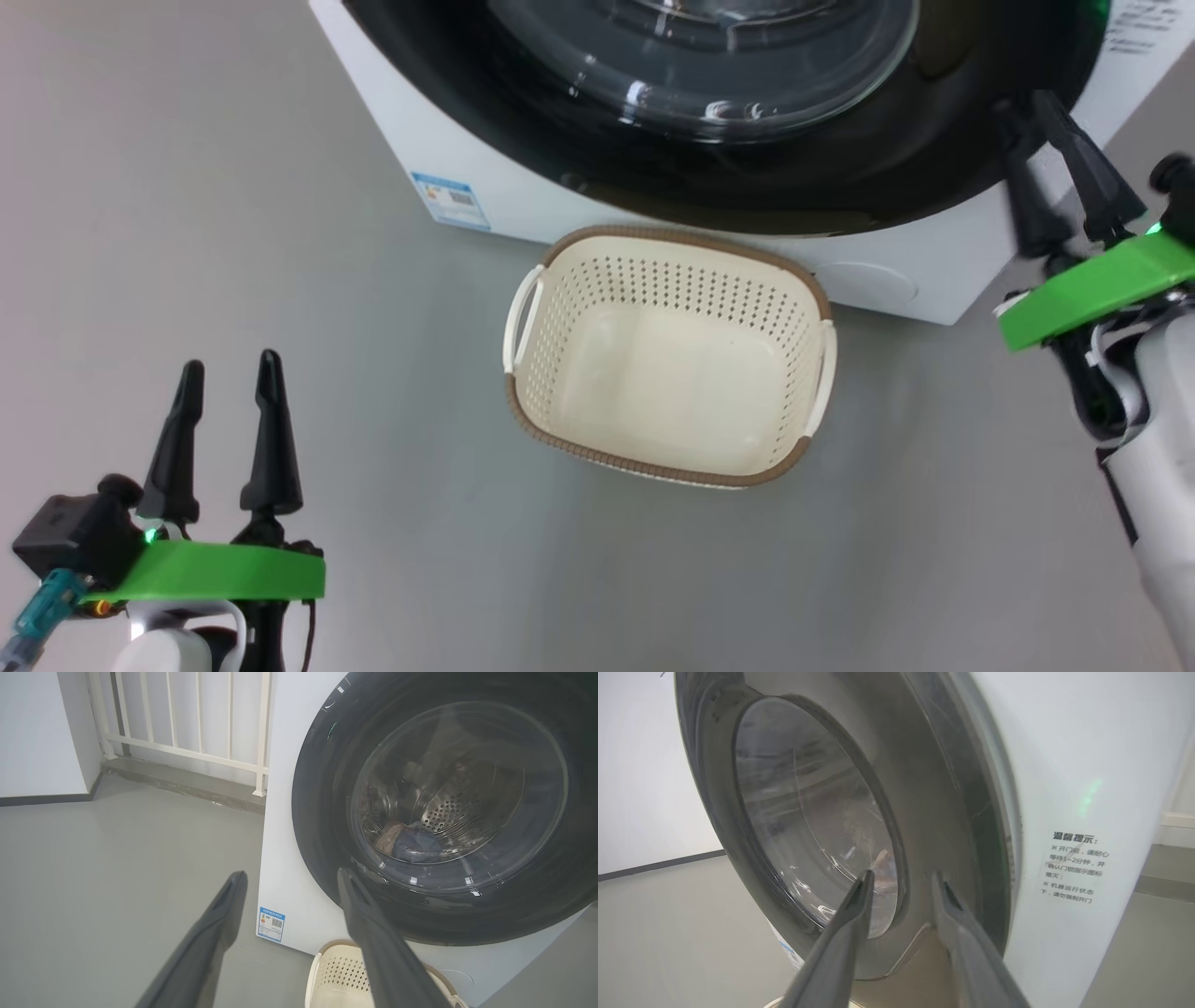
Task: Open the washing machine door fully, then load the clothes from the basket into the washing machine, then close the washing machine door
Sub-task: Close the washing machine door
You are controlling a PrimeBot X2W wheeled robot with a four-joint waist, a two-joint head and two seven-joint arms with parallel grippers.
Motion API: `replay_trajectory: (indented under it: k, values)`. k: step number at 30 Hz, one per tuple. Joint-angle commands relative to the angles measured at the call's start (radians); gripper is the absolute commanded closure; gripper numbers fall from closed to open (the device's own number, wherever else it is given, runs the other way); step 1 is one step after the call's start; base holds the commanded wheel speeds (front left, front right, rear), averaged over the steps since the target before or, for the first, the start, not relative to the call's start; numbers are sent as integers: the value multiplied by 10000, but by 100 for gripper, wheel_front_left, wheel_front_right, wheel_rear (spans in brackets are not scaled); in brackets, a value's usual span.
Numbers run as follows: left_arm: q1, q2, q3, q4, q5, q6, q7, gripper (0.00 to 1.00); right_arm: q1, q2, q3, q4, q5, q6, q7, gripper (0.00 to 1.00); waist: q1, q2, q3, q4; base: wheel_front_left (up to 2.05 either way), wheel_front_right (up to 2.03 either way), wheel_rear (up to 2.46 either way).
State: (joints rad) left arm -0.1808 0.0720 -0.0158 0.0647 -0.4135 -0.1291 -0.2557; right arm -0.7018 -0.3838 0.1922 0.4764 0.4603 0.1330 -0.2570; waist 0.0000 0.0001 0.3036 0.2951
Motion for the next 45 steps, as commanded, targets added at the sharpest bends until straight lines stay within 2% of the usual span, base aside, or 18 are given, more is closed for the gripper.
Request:
replay_trajectory:
  k: [1,12,27,34,45]
  values:
    - [90,330,314,-175,46,-15,-61,0,307,96,178,-368,-61,-23,-48,0,0,-1,-416,-364,0,0,0]
    - [458,506,249,53,62,-15,-61,0,1928,648,100,-1390,83,-23,-48,0,0,-1,-1637,-1561,0,0,0]
    - [1025,480,352,184,64,-15,-61,0,3404,1029,358,-2256,164,-23,-48,0,0,-1,-2475,-3130,0,0,0]
    - [1283,406,376,143,-109,-15,-61,0,4066,1085,259,-2561,84,-23,-48,0,0,-1,-2699,-3540,0,0,0]
    - [1546,384,314,89,-336,-15,-61,0,4686,1239,-110,-2770,-45,-23,-48,0,0,-1,-2882,-3662,0,0,0]
